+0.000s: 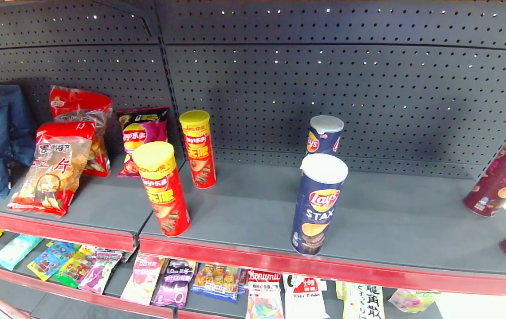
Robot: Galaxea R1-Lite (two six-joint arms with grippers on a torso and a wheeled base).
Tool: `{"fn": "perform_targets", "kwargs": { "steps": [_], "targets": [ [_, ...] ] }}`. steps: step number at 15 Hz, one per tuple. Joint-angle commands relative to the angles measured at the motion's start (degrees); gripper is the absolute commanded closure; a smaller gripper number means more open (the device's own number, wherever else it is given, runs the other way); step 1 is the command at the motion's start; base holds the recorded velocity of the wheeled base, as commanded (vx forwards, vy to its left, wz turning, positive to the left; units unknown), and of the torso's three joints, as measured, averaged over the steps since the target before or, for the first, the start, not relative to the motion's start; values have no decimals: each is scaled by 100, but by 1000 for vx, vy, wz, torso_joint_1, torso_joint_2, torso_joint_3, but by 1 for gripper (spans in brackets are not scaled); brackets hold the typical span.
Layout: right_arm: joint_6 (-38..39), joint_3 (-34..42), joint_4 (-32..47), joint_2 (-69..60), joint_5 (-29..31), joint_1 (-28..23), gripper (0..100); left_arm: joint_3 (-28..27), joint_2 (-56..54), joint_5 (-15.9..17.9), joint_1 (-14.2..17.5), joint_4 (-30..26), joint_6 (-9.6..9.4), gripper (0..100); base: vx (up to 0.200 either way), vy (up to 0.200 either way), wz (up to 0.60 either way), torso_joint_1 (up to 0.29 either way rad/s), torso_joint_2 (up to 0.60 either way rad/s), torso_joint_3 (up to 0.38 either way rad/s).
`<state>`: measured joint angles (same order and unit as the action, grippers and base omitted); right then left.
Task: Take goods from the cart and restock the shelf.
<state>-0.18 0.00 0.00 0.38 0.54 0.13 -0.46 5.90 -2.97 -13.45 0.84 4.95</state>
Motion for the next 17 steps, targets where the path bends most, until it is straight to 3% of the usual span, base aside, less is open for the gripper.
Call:
{"fn": "perform_targets", "kwargs": {
  "steps": [1, 4, 8, 17],
  "targets": [
    [9, 0, 0, -38, -1, 4, 0, 2, -1, -1, 0, 4, 6, 0, 0, 0, 0, 0, 0, 0],
    [27, 0, 0, -38, -1, 4, 0, 2, -1, -1, 0, 4, 6, 0, 0, 0, 0, 0, 0, 0],
    [36, 0, 0, -38, -1, 4, 0, 2, -1, -1, 0, 4, 6, 0, 0, 0, -600, -2, 0, 5],
    [9, 0, 0, -38, -1, 4, 0, 2, -1, 7, 0, 4, 6, 0, 0, 0, 0, 0, 0, 0]
  ]
}}
